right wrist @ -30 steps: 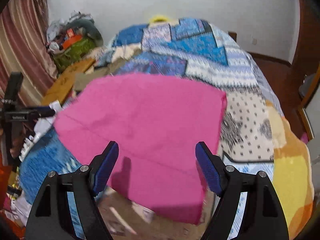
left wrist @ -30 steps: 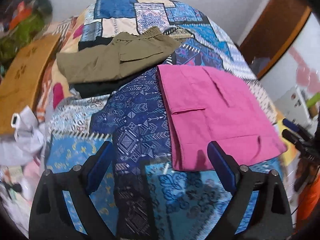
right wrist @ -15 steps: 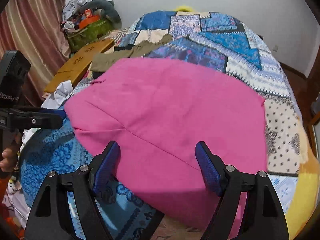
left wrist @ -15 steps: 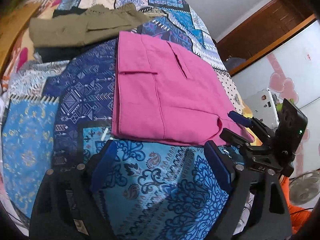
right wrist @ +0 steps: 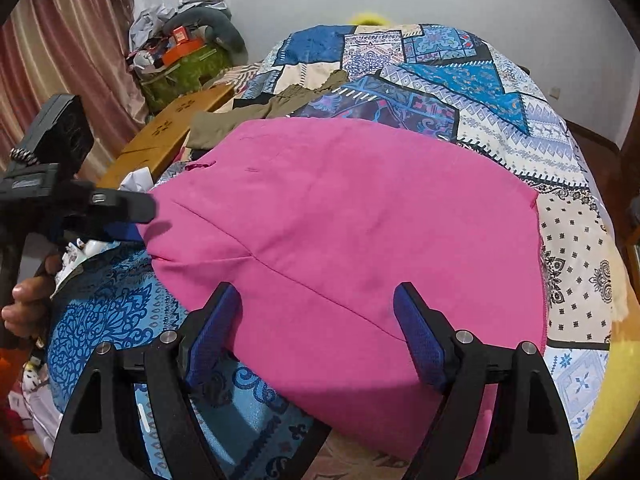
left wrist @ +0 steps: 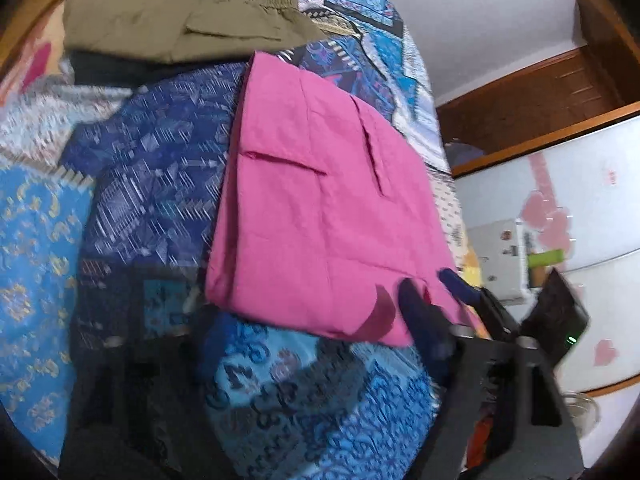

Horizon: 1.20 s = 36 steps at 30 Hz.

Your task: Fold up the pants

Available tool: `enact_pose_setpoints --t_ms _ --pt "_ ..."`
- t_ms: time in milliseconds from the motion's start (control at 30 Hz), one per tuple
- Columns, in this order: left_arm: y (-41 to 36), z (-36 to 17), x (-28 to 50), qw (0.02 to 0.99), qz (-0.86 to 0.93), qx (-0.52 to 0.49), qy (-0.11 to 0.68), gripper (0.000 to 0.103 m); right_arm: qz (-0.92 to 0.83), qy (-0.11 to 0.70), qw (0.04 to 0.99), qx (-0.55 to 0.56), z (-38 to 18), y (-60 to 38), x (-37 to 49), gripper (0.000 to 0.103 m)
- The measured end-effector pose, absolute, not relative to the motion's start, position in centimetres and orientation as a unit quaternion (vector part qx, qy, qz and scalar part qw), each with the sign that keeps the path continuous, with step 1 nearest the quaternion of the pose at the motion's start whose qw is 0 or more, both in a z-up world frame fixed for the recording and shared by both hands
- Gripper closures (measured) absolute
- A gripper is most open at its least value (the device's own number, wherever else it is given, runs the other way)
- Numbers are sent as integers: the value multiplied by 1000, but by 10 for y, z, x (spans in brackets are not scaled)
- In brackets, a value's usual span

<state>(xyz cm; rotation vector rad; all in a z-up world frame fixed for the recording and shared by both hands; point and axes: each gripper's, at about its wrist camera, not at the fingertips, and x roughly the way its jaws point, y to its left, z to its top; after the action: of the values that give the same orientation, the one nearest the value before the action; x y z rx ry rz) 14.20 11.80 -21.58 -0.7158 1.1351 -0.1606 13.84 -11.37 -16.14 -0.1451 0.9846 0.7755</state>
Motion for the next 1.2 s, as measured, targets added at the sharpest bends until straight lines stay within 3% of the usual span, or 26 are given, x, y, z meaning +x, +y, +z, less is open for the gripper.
enact_pose_setpoints --t_ms 67,167,833,1200 --pt "115 -212 148 787 -61 -316 526 67 364 460 807 -67 -161 -114 138 24" --pt "111 -208 149 796 -55 -306 520 77 365 460 807 -65 -161 -114 138 24" --pt "69 -111 102 921 97 49 375 85 333 464 820 -40 -155 -147 134 27" --pt "23 -83 138 934 -29 18 356 87 333 461 822 -34 -158 -154 134 27"
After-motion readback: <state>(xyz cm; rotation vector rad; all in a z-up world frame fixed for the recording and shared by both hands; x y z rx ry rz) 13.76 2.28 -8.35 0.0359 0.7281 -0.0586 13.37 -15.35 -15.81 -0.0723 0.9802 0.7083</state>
